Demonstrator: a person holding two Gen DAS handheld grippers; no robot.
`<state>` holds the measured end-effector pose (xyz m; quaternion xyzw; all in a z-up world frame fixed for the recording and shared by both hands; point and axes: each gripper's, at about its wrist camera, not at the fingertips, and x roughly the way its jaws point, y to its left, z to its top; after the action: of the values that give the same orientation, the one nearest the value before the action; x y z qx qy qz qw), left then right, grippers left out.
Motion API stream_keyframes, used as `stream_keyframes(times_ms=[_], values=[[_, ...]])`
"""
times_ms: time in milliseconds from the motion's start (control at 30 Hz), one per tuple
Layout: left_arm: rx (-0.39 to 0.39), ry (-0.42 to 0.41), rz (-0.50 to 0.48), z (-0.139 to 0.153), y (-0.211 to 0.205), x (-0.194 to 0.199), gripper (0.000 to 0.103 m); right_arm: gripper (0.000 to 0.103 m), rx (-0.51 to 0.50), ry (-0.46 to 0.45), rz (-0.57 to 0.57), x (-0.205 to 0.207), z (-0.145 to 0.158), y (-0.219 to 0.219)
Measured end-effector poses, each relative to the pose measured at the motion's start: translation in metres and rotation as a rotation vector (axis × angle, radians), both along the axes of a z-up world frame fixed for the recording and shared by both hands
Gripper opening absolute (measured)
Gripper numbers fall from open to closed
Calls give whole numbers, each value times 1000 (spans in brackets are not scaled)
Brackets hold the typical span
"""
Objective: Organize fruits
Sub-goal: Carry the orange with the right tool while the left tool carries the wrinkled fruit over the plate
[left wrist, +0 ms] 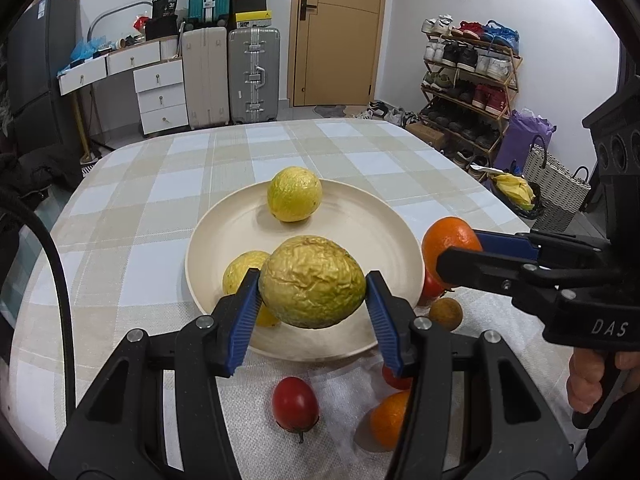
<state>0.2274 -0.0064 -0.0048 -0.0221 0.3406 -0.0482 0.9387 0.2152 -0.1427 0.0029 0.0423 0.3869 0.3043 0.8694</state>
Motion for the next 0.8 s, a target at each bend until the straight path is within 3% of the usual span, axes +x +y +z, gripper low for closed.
stream_keyframes(times_ms=[300,800], values=[[24,15,-7,-8,1,13,50,42,29,73,-41,24,-10,-2],[68,13,-40,-6,-13,30,50,42,18,94,-64,39,-20,6]])
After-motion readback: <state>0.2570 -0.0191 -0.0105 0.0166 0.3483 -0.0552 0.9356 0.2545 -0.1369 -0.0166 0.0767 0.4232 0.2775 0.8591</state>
